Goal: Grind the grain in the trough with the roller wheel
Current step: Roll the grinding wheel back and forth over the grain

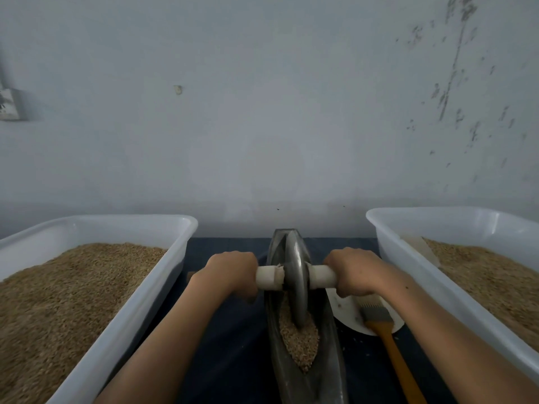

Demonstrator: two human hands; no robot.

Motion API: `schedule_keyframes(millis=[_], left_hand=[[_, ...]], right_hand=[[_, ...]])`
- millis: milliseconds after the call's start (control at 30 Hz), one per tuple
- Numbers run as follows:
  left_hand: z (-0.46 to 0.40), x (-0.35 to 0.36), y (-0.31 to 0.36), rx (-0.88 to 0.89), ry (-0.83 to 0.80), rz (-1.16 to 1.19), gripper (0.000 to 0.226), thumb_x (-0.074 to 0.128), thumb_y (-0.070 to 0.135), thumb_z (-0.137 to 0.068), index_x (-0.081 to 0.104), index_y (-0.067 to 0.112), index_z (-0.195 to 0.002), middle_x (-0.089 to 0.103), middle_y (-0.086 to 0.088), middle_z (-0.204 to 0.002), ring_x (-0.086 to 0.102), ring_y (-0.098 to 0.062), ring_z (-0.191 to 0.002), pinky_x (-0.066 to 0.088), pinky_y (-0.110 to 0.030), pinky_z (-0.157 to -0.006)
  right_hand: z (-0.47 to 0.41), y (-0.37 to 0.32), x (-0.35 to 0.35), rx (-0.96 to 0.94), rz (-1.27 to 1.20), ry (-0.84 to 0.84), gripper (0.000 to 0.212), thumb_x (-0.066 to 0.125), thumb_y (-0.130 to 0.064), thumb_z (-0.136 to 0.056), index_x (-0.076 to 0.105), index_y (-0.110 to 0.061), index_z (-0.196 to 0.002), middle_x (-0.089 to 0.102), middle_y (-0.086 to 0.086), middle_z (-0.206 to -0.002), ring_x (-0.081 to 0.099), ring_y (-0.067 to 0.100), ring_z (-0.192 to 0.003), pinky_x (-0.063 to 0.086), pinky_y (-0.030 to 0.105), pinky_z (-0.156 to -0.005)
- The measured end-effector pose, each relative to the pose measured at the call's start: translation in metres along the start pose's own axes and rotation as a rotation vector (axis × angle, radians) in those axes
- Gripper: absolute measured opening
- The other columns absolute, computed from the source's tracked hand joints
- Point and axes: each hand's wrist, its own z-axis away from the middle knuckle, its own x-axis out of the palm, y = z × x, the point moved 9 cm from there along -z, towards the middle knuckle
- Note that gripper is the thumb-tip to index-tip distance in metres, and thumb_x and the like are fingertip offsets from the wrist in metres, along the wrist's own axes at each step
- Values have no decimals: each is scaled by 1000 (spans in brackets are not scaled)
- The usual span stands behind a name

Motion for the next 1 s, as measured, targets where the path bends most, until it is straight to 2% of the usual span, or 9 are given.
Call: schedule_keyframes(millis=[100,200,267,433,533,667,800,900,1000], left_hand=[[1,4,1,8,-54,18,51,74,29,-76,54,17,-121,62,-4,-112,59,-22,-99,44,-34,-81],[1,1,0,-10,-5,-12,49,72,32,-77,54,17,-120,62,-4,-111,59,-21,-99,42,-32,-76],[0,-7,1,-22,99,-49,42,68,32,-80,54,18,-118,62,-3,-109,58,-21,-97,39,-31,-73],[2,-24,6,-33,349,-107,27,59,27,-86,54,21,-112,61,-1,-105,58,-21,-96,36,-31,-72],[-1,-20,4,-16,302,-104,30,60,29,-86,54,21,-115,62,-1,-106,58,-20,-96,37,-30,-73],[-3,-5,-1,-1,88,-55,44,69,32,-79,55,19,-118,63,-2,-109,60,-21,-97,39,-31,-73],[-2,5,-2,16,-41,-24,49,74,31,-73,57,19,-117,59,2,-94,54,-17,-83,40,-31,-72],[-3,4,-1,7,-25,-18,47,73,32,-75,56,19,-116,56,2,-93,52,-17,-82,40,-31,-72],[-4,-4,-1,-1,84,-36,41,69,32,-78,56,19,-115,61,1,-99,53,-17,-83,39,-31,-71]], right_hand=[[1,1,7,8,-24,-95,38,69,-17,-81,58,-20,-117,61,-1,-99,59,16,-86,41,24,-62],[-2,3,6,18,-26,-70,36,68,-18,-81,58,-20,-116,61,-1,-97,60,17,-86,41,24,-62],[-5,4,3,28,-11,11,30,65,-18,-82,58,-21,-111,59,-3,-92,58,17,-82,37,26,-59],[-5,6,-11,61,-30,298,18,57,-16,-85,58,-27,-100,66,-2,-98,62,20,-88,43,31,-69],[-4,3,-10,47,-13,268,19,58,-17,-87,58,-26,-104,65,-1,-100,61,19,-89,43,31,-71],[-1,-1,-2,19,30,26,32,65,-17,-84,57,-18,-115,59,0,-96,56,17,-83,37,26,-63],[4,0,9,15,-34,-156,44,70,-18,-81,57,-17,-123,64,3,-108,62,19,-94,49,29,-73],[1,0,9,19,-44,-136,42,70,-18,-82,57,-17,-121,63,2,-108,61,18,-93,47,27,-72],[-3,0,-1,29,4,19,30,64,-17,-84,58,-20,-113,63,1,-102,60,19,-88,41,28,-67]])
